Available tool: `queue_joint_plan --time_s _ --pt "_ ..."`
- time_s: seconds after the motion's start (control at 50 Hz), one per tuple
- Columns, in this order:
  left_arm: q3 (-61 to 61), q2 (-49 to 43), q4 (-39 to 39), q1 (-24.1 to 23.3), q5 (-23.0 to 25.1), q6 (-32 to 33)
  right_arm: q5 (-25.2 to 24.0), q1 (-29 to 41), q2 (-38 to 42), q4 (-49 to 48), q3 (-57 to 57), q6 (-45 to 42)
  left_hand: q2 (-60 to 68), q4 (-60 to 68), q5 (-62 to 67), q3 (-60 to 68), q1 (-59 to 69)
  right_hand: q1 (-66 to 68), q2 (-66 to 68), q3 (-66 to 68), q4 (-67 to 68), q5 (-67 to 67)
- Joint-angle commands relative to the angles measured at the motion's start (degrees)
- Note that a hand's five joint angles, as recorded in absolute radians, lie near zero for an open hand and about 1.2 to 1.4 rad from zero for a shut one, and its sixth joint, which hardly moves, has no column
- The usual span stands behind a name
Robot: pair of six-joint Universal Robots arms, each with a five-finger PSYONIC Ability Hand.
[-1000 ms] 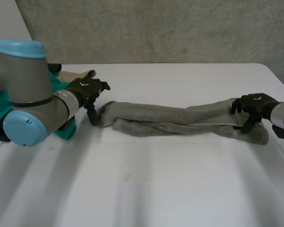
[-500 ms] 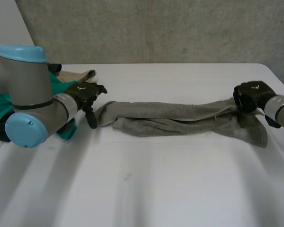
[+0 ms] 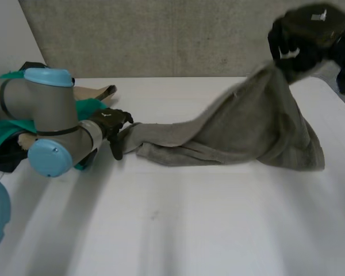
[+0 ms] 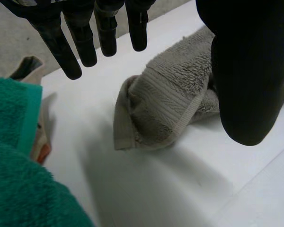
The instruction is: Fold the laundry.
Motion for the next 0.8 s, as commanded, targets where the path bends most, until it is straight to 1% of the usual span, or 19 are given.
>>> queue_joint_plan --time_s 0.02,0.08,0.12,0.14,0.2,0.22,0.26,0.34,0.44,0.54,0.58,0.6,0.62,0.66,0.68,0.7,0.74,0.78,0.8 --pt "5.98 -4.61 -2.38 -1.31 -3.05 0.06 -1.84 0.34 -7.61 -1.22 -1.11 8.64 4.94 4.65 4.68 4.98 4.96 16.36 12.68 12.57 11.75 13.74" --pt "8.53 -6.54 -3.87 -2.1 -4.81 0.06 -2.28 -0.1 -9.54 -1.83 -1.81 11.45 5.61 5.32 5.34 5.64 5.63 16.36 12.68 12.57 11.75 13.74" --pt "9.67 -7.43 -4.32 -2.54 -5.78 0.14 -2.46 -0.71 -9.99 -2.27 -1.81 12.33 11.3 11.01 11.03 11.33 11.32 16.36 12.68 12.57 11.75 13.74" --pt "10.73 -8.13 -4.93 -2.8 -6.65 0.23 -2.46 -1.06 -10.08 -2.45 -1.64 12.6 20.66 20.37 20.39 20.69 20.68 16.36 12.68 12.57 11.75 13.74" --pt "11.61 -8.57 -5.64 -3.07 -7.27 0.58 -2.54 -3.17 -9.56 -2.89 -0.41 12.78 32.48 32.19 32.22 32.52 32.5 16.36 12.68 12.57 11.75 13.74" --pt "11.96 -8.49 -6.16 -3.24 -7.54 0.76 -2.63 -4.74 -8.68 -3.15 0.64 12.52 47.68 47.39 47.42 47.72 47.7 16.36 12.68 12.57 11.75 13.74" --pt "11.97 -8.31 -6.69 -3.33 -7.45 0.93 -2.63 -6.07 -7.36 -3.41 1.44 11.9 64.4 64.11 64.14 64.44 64.42 16.36 12.68 12.57 11.75 13.74" --pt "11.44 -7.52 -7.13 -2.46 -6.23 1.81 -2.46 -8.0 -2.01 -3.15 2.58 7.87 64.64 64.35 64.37 64.67 64.66 16.36 12.68 12.57 11.75 13.74" --pt "11.18 -5.67 -7.13 -0.87 -3.85 2.08 -1.84 -8.27 4.58 -2.45 3.9 1.89 64.64 64.35 64.37 64.67 64.66 16.36 12.68 12.57 11.75 13.74" --pt "11.0 -4.01 -8.09 -0.34 -1.83 2.34 -0.09 -7.92 11.0 1.84 4.34 -4.96 64.64 64.35 64.37 64.67 64.66 16.36 12.68 12.57 11.75 13.74" --pt "10.82 -3.48 -8.62 -0.43 -1.48 2.43 0.62 -7.92 12.06 3.43 5.04 -6.29 64.64 64.35 64.37 64.67 64.66 -3.58 -7.26 -7.37 -8.2 -6.2" --pt "10.74 -3.21 -8.8 -0.43 -1.47 2.43 0.97 -7.75 12.33 4.14 5.65 -6.73 64.64 64.35 64.37 64.67 64.66 -10.0 -13.68 -13.79 -14.62 -12.62" --pt "10.47 -2.51 -9.15 -0.43 -1.39 2.43 2.02 -6.87 12.33 5.1 7.49 -7.08 64.64 64.35 64.37 64.67 64.66 -22.22 -25.9 -26.01 -26.84 -24.84" --pt "9.95 -1.72 -9.33 -0.43 -1.56 2.17 3.16 -5.56 11.98 5.29 9.95 -6.91 64.64 64.35 64.37 64.67 64.66 -31.89 -35.57 -35.68 -36.51 -34.51" --pt "9.6 -1.19 -9.42 -0.34 -1.65 2.17 3.95 -4.94 11.63 5.2 11.36 -6.65 64.64 64.35 64.37 64.67 64.66 -34.6 -38.28 -38.39 -39.22 -37.22" --pt "8.72 -0.06 -9.42 -0.26 -1.82 2.17 5.61 -3.37 10.32 4.68 14.07 -6.04 48.5 48.21 48.24 48.54 48.53 -37.79 -41.47 -41.58 -42.41 -40.41" --pt "7.58 1.35 -9.16 -0.17 -1.91 2.08 7.47 -2.04 8.04 3.45 17.16 -4.98 32.77 32.48 32.51 32.81 32.79 -38.16 -41.84 -41.95 -42.78 -40.78" --pt "5.48 3.11 -8.72 0.01 -2.09 2.08 9.57 0.5 4.18 1.17 22.67 -3.23 23.81 23.53 23.55 23.85 23.84 -38.16 -41.84 -41.95 -42.78 -40.78" --pt "4.94 3.64 -8.45 0.01 -2.18 2.08 10.19 1.56 2.77 0.11 24.54 -2.78 23.61 23.33 23.35 23.65 23.64 -38.16 -41.84 -41.95 -42.78 -40.78"
